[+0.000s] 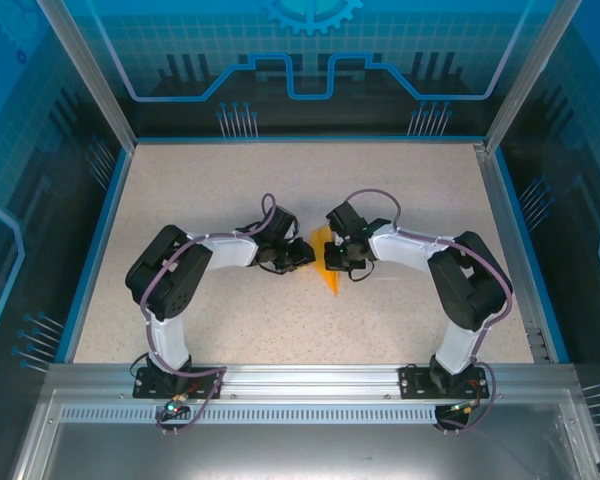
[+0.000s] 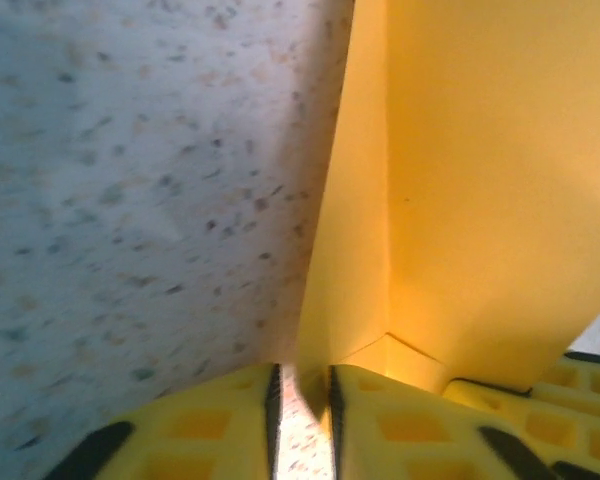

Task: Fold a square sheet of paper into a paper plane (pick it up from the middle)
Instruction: Move the paper plane to the top-center of the table.

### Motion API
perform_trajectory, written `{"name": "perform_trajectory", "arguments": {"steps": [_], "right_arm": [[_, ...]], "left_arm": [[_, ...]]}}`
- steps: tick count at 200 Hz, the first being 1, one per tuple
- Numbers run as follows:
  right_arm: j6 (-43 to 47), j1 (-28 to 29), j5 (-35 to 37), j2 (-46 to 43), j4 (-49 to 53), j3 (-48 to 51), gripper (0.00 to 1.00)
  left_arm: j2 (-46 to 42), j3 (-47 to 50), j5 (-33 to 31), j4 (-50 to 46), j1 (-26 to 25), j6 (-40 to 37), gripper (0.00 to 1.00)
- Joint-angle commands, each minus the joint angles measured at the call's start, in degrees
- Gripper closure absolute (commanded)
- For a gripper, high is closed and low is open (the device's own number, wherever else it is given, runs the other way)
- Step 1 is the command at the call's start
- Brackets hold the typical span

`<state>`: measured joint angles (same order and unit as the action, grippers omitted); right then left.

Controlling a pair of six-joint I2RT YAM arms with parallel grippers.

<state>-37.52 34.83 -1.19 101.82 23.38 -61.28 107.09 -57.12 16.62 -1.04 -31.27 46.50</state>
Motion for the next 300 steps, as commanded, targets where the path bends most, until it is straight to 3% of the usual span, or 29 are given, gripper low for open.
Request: {"name": "perform_trajectory", "arguments": {"steps": [1,31,60,110,167,207,300], "right_arm": [[-0.3,1.2,2.0,1.4,2.9,-1.9,0.92],[0.0,1.9,2.9,2.4,4.4,-3.4,0.91],[0.4,3.1,4.3,4.0,6.4,-5.4,0.83],[0.5,4.0,5.3,6.1,8.1,-7.4,0.8],[-0.2,4.3,6.6,8.8,10.0,-9.2,0.84],[-0.1,5.2,8.3,10.7,11.7,-10.5,0.84],[1.8,4.4,10.9,8.3,14.2,-17.3,0.92]], "left_arm": [[-5.1,-1.6,-5.5,-7.3,0.3,0.0,0.67],[-8.5,-2.6,-13.3,-15.2,1.0,0.3,0.54],[-10.2,-2.6,-18.6,-20.4,1.7,1.6,0.41],[-11.9,-1.6,-23.6,-23.8,2.7,2.7,0.25],[-12.1,-1.9,-26.6,-26.3,3.1,2.9,0.08],[-12.3,-2.0,-27.6,-27.2,3.5,2.8,0.02],[-13.5,-1.5,-29.3,-28.8,4.8,2.6,0.01]]}}
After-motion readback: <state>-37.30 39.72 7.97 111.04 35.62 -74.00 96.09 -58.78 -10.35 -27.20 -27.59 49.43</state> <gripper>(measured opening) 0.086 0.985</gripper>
